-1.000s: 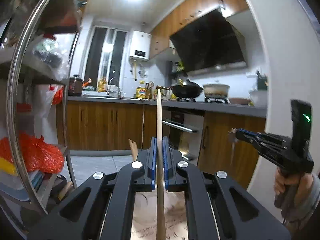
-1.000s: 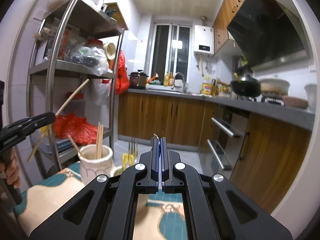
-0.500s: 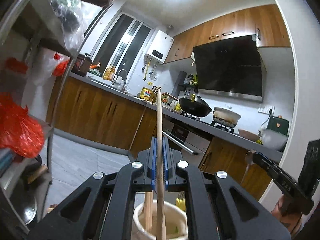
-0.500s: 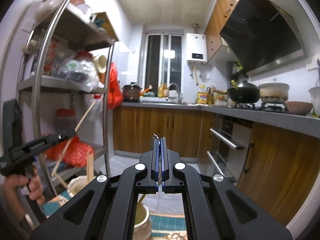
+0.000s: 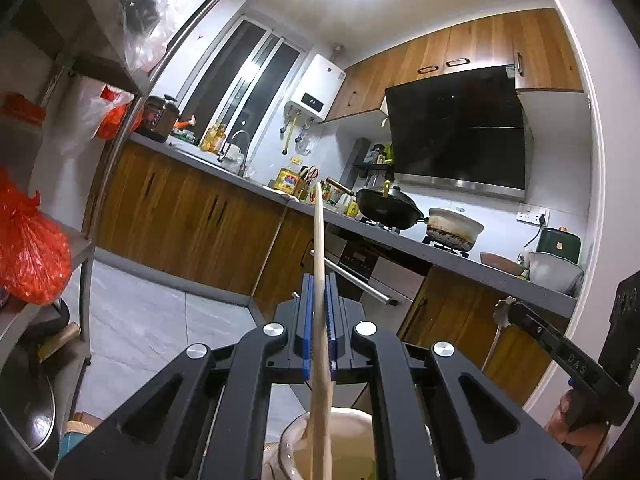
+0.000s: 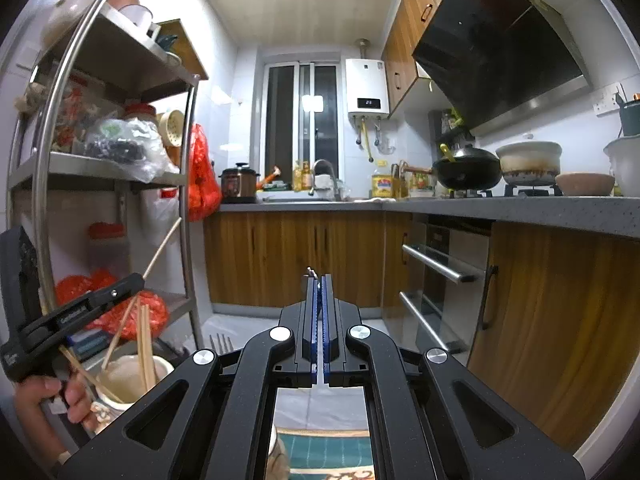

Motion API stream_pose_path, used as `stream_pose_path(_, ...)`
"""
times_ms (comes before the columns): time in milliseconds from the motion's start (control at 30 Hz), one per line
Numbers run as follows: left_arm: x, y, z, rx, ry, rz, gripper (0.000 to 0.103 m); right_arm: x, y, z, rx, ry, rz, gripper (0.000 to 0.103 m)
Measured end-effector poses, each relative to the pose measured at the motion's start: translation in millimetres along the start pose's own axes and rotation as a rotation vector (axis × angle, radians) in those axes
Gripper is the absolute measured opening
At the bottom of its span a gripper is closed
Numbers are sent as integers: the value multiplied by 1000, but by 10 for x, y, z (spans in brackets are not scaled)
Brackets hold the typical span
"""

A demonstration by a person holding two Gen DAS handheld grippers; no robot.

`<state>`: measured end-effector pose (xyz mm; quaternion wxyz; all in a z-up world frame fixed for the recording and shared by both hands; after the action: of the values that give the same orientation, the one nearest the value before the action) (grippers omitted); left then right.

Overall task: Organize utensils
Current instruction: 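Carry the chopstick over the tall vase while the right carries the spoon over the small one, then drop the chopstick in the tall vase while the right drops the spoon in the small one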

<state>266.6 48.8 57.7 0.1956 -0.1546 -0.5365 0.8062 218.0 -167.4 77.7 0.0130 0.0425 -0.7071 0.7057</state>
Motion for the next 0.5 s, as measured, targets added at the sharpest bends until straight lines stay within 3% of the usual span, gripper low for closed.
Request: stream_pose_path(500,269,103,84,-52,44,-58,5,-105,246,-171,57,-54,-76,2)
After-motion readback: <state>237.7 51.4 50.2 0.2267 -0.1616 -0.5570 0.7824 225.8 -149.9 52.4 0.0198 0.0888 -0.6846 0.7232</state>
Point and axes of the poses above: each gripper's, at about its wrist camera, not at the fingertips, and x roughly against the way its jaws point, z to its right, y to its underside, the point moved 7 cm from there along -x, roughly the way its jaws point, and after that the axes turned 8 degrees about y, right-handed, at the moved point
